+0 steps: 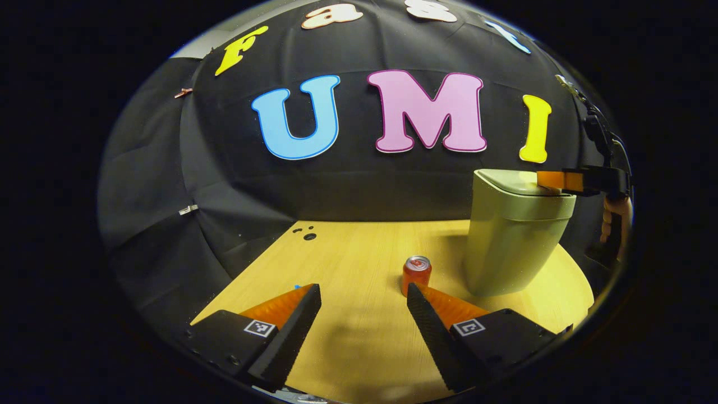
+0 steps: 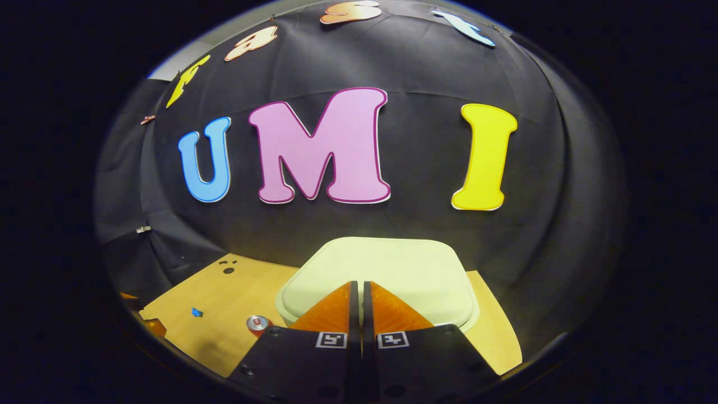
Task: Press the lid of the desktop garbage bin to open it, pick up the crumpled paper on the desktop and throw it into the bin, then pick up the pop can on the desktop and drop it into the bin, and finally close the garbage bin lid.
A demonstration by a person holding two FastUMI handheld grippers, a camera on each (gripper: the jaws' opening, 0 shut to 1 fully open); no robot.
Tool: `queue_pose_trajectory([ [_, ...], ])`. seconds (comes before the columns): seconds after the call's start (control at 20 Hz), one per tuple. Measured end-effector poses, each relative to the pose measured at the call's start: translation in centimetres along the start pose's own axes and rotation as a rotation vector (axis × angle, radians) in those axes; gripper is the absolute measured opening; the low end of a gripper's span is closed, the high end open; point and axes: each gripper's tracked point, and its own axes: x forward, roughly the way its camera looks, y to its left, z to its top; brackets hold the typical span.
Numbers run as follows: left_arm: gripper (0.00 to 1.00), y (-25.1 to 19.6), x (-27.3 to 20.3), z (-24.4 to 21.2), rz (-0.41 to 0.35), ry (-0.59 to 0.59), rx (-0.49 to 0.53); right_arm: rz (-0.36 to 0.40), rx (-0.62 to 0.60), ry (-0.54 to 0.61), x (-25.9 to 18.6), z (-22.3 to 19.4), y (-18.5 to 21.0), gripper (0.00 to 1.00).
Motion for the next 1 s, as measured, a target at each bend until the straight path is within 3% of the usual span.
queue_pose_trajectory([
  [0.55, 0.99, 6.1, 3.0, -0.8, -0.019, -0.024, -0.014, -0.098, 0.019, -0.034, -3.8, 1.4, 1.5, 0.05],
  [1.0, 0.99, 13.0, 5.6, -5.3, -0.014, 0.020, -0.064, -0.177, 0.027, 0.051, -8.3, -2.9, 4.5, 0.05],
])
